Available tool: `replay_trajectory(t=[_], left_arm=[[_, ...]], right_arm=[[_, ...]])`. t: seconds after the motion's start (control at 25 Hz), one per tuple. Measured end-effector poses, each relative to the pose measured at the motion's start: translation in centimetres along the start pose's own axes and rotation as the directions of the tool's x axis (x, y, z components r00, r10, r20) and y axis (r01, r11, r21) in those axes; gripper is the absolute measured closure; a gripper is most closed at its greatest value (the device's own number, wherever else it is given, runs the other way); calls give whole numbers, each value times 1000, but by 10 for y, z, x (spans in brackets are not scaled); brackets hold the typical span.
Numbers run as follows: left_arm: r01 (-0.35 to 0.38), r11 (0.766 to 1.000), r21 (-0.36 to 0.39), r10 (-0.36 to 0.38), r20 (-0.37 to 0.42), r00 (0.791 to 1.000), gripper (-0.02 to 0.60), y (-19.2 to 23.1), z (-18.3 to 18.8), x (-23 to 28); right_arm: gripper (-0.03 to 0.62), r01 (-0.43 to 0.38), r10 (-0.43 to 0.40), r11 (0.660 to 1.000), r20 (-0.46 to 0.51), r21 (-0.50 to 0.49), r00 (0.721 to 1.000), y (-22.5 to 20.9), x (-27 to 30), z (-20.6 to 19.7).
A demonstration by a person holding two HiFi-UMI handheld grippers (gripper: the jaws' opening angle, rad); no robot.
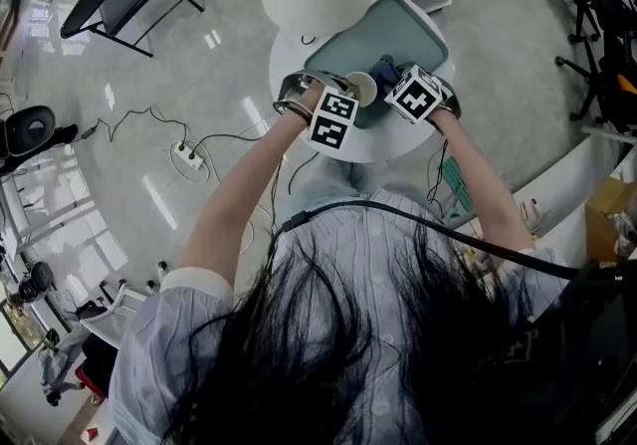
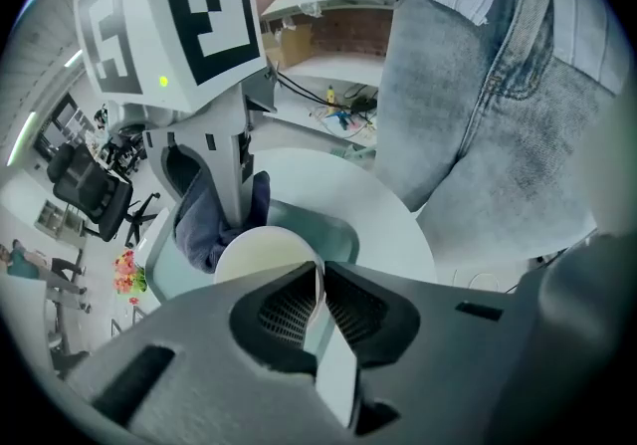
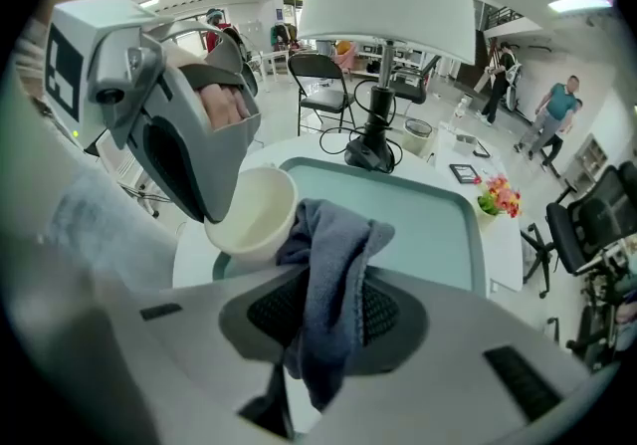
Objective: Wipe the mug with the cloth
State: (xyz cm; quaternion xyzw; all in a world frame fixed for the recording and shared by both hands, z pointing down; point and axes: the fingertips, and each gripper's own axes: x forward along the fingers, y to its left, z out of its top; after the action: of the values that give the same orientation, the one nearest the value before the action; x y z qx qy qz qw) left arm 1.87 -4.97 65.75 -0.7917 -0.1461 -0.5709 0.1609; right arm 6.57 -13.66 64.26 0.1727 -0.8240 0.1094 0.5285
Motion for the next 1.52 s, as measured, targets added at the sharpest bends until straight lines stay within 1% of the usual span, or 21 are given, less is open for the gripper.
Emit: replay_trajectory(t=[0.16, 0.28, 0.44, 0.52, 0.56, 0.6, 0.68, 0.76, 0.84, 0.96, 1.04, 1.12, 1.24, 1.4, 1.44, 1.48, 1.52], left_arm=[[-10, 1000, 0, 10, 3, 1000, 541, 0, 0, 0], [-15, 1000, -1, 15, 8, 1000, 541, 1, 1, 1], [-10, 1000, 18, 10, 12, 1000, 541, 2, 0, 0], [-15, 1000, 17, 14, 13, 1000, 541, 3, -1, -2], [-19, 1000, 1, 19, 11, 1000, 541, 4, 0, -2], [-22, 999, -31, 22, 7, 1000, 541, 4, 0, -2], [-21, 992, -127, 23, 12, 1000, 540, 5, 3, -2], [-22, 972, -235, 33, 44, 998, 540, 7, 7, -7], [-32, 936, -350, 61, 72, 995, 539, 10, 10, -11], [-62, 863, -502, 121, 87, 989, 538, 12, 11, -13], [-84, 802, -592, 172, 94, 981, 538, 15, 14, -14], [-109, 732, -673, 220, 82, 972, 538, 20, 18, -15], [-143, 633, -761, 259, 34, 965, 538, 27, 21, -14], [-175, 513, -840, 273, -33, 961, 538, 34, 21, -7], [-179, 488, -854, 275, -44, 960, 538, 36, 21, -6], [-184, 469, -864, 278, -54, 959, 538, 37, 20, -4], [-192, 456, -869, 281, -64, 957, 539, 39, 20, -3]], right_arm=[[500, -1, 1, 999, -3, -54, 1000, -3, 2, 5], [500, 0, -1, 992, -14, -128, 1000, -5, 4, 8], [500, -8, -1, 968, -36, -250, 999, -9, 8, 16], [500, -17, 3, 956, -46, -292, 999, -10, 9, 21], [500, -21, 6, 953, -50, -302, 999, -10, 9, 22], [500, -25, 10, 952, -52, -304, 999, -10, 10, 23], [500, -31, 18, 955, -48, -293, 999, -9, 11, 24], [500, -36, 27, 962, -37, -269, 999, -9, 11, 24], [500, -37, 32, 970, -26, -240, 999, -9, 11, 24], [500, -41, 39, 979, -12, -197, 999, -9, 12, 24], [500, -45, 45, 985, -2, -166, 999, -8, 12, 23], [500, -45, 47, 989, 5, -139, 999, -8, 11, 23], [500, -45, 47, 993, 15, -108, 999, -8, 11, 22], [500, -41, 43, 996, 23, -80, 999, -9, 12, 21], [500, -41, 43, 996, 25, -73, 999, -9, 12, 21], [500, -42, 44, 997, 27, -67, 999, -9, 12, 21], [500, -42, 43, 997, 28, -62, 999, -9, 12, 21]])
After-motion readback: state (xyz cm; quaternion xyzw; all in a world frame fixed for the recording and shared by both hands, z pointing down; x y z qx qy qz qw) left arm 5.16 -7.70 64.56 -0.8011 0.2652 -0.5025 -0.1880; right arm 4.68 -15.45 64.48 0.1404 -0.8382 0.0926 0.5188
